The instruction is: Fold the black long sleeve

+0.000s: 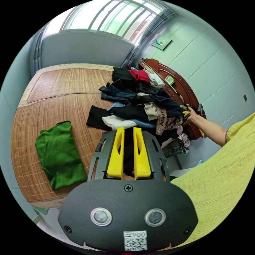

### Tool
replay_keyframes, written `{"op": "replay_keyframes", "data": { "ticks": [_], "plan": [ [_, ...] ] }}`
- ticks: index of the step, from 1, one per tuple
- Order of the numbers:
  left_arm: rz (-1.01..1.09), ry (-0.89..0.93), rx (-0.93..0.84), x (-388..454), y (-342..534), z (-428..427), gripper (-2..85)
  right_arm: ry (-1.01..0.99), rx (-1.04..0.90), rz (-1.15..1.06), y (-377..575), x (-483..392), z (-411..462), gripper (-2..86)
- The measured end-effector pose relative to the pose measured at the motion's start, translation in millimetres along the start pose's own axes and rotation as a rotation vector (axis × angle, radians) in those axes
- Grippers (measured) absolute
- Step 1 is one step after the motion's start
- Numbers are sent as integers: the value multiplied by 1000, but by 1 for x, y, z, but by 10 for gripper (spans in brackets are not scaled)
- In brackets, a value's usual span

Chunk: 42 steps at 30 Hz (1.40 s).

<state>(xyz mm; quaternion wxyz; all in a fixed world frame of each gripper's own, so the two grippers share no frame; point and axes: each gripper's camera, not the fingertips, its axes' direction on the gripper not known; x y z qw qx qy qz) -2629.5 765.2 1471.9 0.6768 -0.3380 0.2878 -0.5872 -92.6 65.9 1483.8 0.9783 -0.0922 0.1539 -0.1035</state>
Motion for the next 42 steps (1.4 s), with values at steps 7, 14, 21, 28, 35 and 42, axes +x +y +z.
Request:
{"op": "replay_keyframes", "data": {
  "ticks": [7,14,21,28,35,42],
  "plan": [
    [183,24,-1,173,-105,113,90,-37,-192,187,-104,110,59,73],
    [660,-5,-97,360,-209,258,157,-161,-2,-84,-87,143,-72,32],
    [1070,-126,-82,518,-254,380,187,-738,40,-306,-35,197,-225,31],
    [1145,-143,-78,585,-311,476,197,-1192,91,-270,-15,293,-333,29],
    [1257,-251,-128,640,-350,571,102,-1321,126,-365,9,324,-427,30],
    [731,99,-64,617,-436,534,0,-1126,182,-350,29,340,-494,33]
  ]
}}
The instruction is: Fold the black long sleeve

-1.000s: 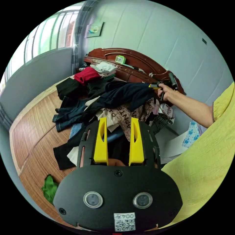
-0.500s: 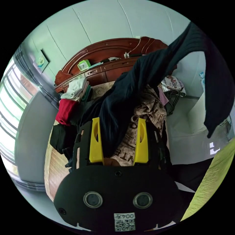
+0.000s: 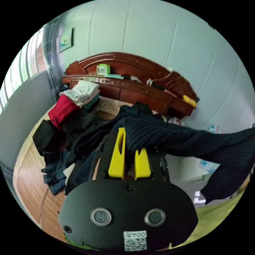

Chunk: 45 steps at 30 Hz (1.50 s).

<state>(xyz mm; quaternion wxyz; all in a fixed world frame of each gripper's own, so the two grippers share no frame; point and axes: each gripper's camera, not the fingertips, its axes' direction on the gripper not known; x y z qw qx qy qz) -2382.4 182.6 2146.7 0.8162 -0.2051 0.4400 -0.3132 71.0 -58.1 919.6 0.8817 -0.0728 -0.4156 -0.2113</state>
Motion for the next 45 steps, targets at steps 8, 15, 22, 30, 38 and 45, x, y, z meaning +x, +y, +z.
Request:
{"op": "replay_keyframes", "data": {
  "ticks": [8,15,22,30,38,45],
  "plan": [
    [63,473,492,-10,-38,-204,-5,281,267,-124,-27,-167,-84,33],
    [208,947,745,17,-17,-283,-4,432,585,-114,26,-357,-140,34],
    [272,1376,637,97,10,-249,-4,735,691,-60,114,-546,-178,37],
    [392,1595,498,280,54,-212,-3,1011,869,0,212,-714,-255,37],
    [408,1626,483,528,120,-186,-4,1168,925,39,273,-837,-405,40],
    [453,1544,593,714,157,-200,-3,1318,906,37,270,-910,-526,41]
  ]
}}
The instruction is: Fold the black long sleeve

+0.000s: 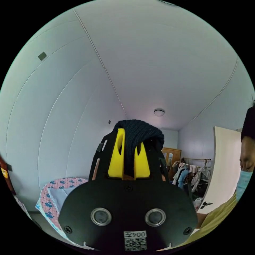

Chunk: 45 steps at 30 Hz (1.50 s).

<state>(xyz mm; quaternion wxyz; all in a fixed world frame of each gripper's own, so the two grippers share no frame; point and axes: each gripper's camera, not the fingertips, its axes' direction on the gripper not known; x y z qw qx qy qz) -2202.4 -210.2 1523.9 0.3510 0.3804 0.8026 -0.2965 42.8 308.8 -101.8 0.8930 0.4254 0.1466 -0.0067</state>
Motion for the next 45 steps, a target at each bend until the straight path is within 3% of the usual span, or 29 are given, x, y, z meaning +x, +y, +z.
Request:
{"op": "replay_keyframes", "data": {
  "ticks": [9,15,18,23,29,35,40,42,45],
  "plan": [
    [166,-199,-176,-37,97,232,-1,235,50,-7,-129,104,3,41],
    [134,-203,-516,-129,248,345,-1,412,-75,-12,-209,187,71,41],
    [147,-208,-782,-177,348,388,2,515,-197,-59,-247,225,125,40],
    [31,-110,-1287,-235,557,428,20,770,-462,-345,-266,279,226,35],
    [-103,66,-1585,-225,758,457,57,789,-899,-535,-180,354,298,34],
    [-285,86,-1733,-216,914,482,69,767,-1224,-339,-61,493,295,37],
    [-391,8,-1733,-233,954,489,83,681,-1418,-106,5,583,269,56],
    [-448,10,-1688,-240,951,486,91,649,-1395,-108,0,590,256,69],
    [-529,-3,-1575,-253,937,475,93,574,-1184,-127,-36,590,233,148]
  ]
}}
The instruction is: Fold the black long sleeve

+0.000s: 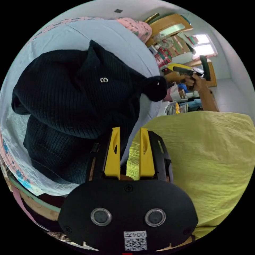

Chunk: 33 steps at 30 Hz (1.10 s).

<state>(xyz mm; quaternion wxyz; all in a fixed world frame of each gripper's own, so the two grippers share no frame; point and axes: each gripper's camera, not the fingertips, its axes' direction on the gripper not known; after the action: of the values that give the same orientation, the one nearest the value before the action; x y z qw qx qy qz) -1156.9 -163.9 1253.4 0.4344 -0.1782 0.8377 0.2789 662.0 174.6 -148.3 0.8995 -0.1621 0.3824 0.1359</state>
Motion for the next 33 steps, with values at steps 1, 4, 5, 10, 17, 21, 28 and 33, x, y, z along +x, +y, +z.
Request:
{"op": "replay_keyframes", "data": {
  "ticks": [1,4,5,10,17,21,28,33],
  "plan": [
    [-21,38,59,-5,5,-7,91,-86,109,-5,0,10,-12,156],
    [-117,124,233,-18,25,-18,81,-317,380,22,-10,33,-12,145],
    [-162,143,300,-22,34,-19,77,-385,290,18,-33,38,9,127],
    [-333,163,478,-32,75,-5,62,-537,126,-2,-105,35,104,117],
    [-447,79,478,-31,126,23,48,-464,5,-12,-151,24,177,112],
    [-480,70,513,-33,146,34,43,-395,4,-52,-150,16,179,107],
    [-446,45,541,-42,155,43,39,-388,-44,-136,-118,-10,172,51],
    [-342,-61,535,-38,146,37,41,-530,132,-143,-45,-18,88,47]
  ]
}}
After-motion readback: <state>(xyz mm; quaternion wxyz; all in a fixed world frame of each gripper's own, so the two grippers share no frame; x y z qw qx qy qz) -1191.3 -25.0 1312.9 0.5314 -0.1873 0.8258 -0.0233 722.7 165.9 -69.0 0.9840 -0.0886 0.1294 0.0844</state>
